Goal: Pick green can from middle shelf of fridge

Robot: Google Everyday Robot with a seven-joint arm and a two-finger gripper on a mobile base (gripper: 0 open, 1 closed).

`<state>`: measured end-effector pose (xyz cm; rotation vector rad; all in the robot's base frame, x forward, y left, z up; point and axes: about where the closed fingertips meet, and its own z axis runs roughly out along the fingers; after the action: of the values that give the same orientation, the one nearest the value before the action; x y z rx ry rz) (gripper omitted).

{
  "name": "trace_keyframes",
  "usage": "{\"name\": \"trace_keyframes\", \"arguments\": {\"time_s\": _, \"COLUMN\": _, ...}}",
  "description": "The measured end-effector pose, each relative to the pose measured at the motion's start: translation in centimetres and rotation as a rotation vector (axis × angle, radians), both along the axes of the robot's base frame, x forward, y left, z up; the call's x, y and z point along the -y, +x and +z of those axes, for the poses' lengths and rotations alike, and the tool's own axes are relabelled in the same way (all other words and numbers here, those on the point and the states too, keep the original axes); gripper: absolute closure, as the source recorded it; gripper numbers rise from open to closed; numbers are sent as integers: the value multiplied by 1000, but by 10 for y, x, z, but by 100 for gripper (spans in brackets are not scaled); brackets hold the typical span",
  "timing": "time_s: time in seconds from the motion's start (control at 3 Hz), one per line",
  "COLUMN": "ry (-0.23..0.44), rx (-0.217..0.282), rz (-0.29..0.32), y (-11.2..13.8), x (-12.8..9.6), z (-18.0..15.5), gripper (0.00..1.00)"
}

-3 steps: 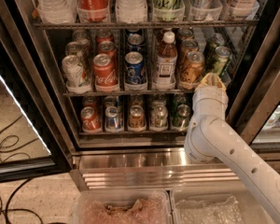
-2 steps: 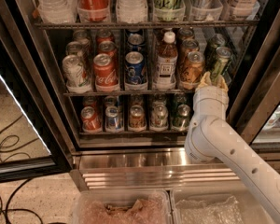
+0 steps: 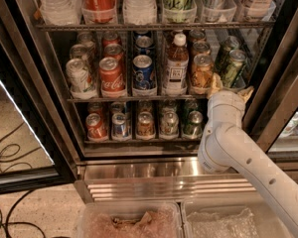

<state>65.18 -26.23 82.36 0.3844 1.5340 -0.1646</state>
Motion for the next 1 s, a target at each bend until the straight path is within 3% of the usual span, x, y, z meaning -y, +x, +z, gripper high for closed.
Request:
{"name": "trace_keyframes", "arguments": {"time_s": 0.33, "ry": 3, "rx": -5, "rz": -17, "y": 24, "x": 1, "z": 5, "gripper": 16}}
{"name": "trace_keyframes", "arguments": {"time_s": 1.0, "ry": 4, "rx": 0, "rz": -38, "y": 34, "x": 6, "z": 9, "gripper": 16}}
